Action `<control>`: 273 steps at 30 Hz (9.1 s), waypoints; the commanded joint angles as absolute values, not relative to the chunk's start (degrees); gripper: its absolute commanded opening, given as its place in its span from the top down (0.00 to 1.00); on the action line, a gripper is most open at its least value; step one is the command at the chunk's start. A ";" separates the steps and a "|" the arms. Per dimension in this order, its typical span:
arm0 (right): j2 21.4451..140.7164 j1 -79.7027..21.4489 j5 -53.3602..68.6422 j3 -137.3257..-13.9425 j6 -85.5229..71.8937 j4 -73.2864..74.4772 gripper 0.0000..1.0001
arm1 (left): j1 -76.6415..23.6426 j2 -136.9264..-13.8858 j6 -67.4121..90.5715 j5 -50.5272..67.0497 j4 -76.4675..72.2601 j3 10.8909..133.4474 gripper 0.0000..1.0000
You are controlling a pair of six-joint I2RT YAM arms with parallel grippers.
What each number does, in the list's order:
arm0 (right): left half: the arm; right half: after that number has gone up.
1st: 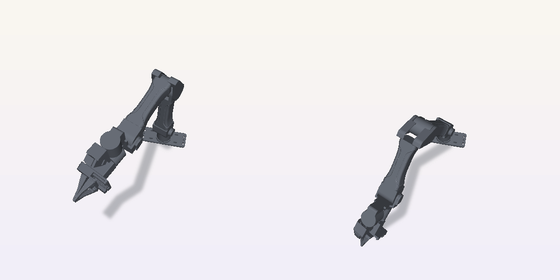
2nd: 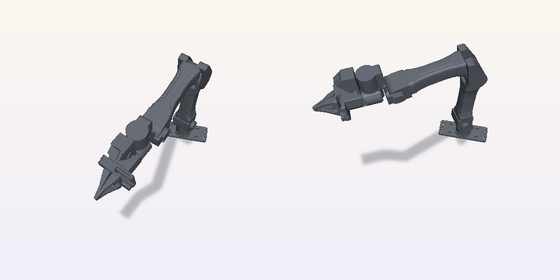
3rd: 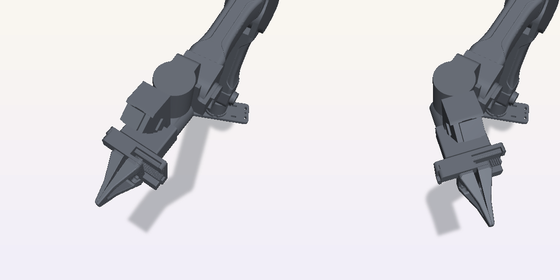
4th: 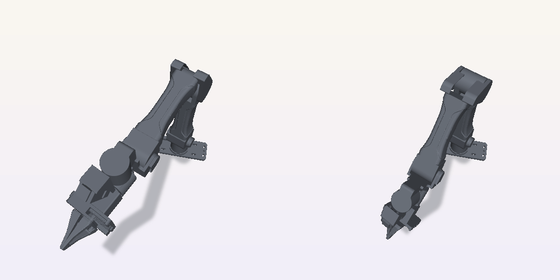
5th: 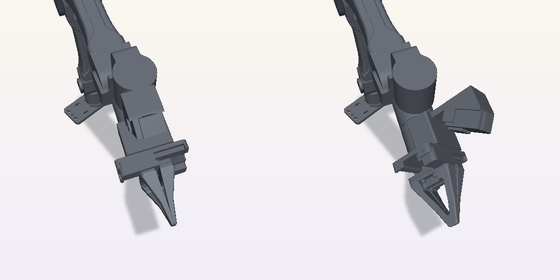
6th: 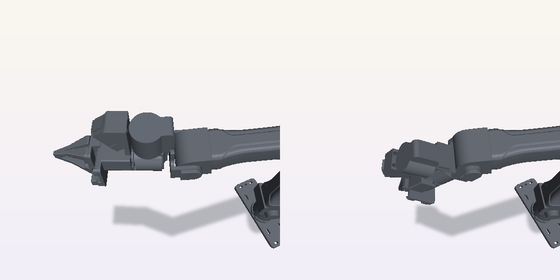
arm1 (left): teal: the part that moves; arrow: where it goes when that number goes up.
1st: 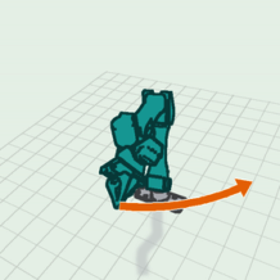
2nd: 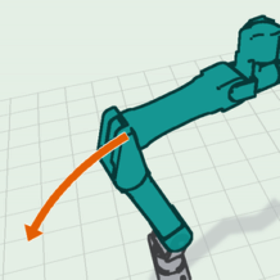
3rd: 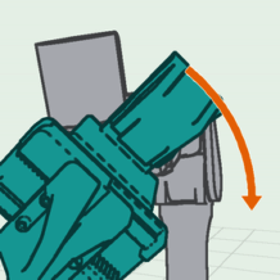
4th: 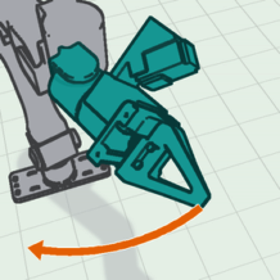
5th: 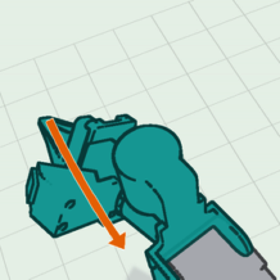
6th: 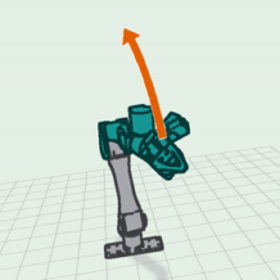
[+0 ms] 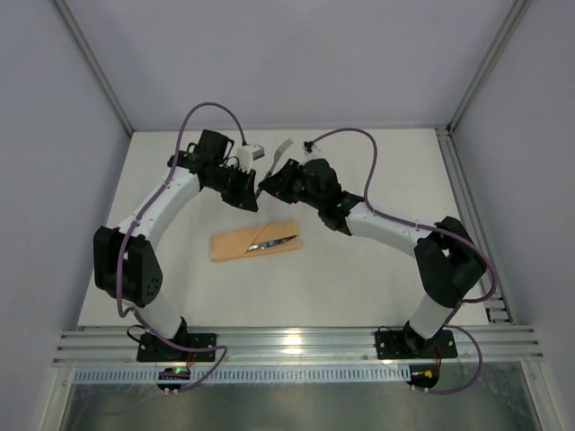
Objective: Fold the napkin into a case and place the utensils inside
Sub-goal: Pass from the right arm to the left, then pass from the left arm to the right, then move the fork to the center of the board, then pick up the fork from the center of the board, then stuff the fork into the folded napkin.
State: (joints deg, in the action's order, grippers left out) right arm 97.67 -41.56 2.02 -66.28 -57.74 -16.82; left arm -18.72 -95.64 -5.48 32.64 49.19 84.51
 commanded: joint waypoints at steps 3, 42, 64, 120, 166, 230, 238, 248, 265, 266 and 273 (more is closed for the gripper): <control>91.59 -41.23 13.62 -64.61 -37.39 -14.34 0.65 | -18.37 -94.13 -8.69 37.70 48.60 83.85 1.00; 87.89 -46.23 18.46 -67.14 74.28 15.64 0.76 | -19.60 -97.56 -33.75 48.34 76.55 80.69 1.00; 104.93 -41.22 14.59 -79.27 64.69 36.90 0.96 | -2.64 -98.52 -14.77 29.03 57.05 75.16 0.58; 111.68 -22.15 44.12 -82.69 41.84 42.09 0.96 | -24.79 -103.62 -19.96 36.92 32.69 77.34 0.46; 112.06 -29.62 17.85 -78.57 33.48 31.20 0.43 | -4.93 -95.72 -18.46 28.22 47.46 76.30 0.47; 117.50 -38.49 12.84 -98.51 58.19 56.86 0.96 | -1.05 -99.58 -16.61 23.82 44.91 63.02 0.69; 124.62 -42.01 10.37 -106.08 57.75 59.15 0.96 | -1.14 -99.84 -17.23 24.43 43.86 63.10 0.86; 128.23 -47.02 8.44 -110.30 58.45 55.82 0.96 | -1.14 -99.41 -18.28 25.93 42.80 62.58 0.99; 128.67 -51.77 7.99 -107.49 66.70 46.32 0.96 | -1.05 -97.65 -18.90 26.28 42.45 62.84 0.82; 128.93 -51.77 8.43 -107.32 67.67 46.06 0.96 | -0.97 -97.65 -18.90 26.19 42.45 62.84 0.82; 129.90 -51.77 7.12 -107.40 67.50 45.97 0.81 | -0.97 -97.38 -19.25 26.19 43.07 62.84 0.82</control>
State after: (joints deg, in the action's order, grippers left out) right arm 129.10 -51.40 7.57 -107.33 66.32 47.11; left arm -1.37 -99.98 -18.44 25.02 43.64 62.46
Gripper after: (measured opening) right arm 0.160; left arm 0.182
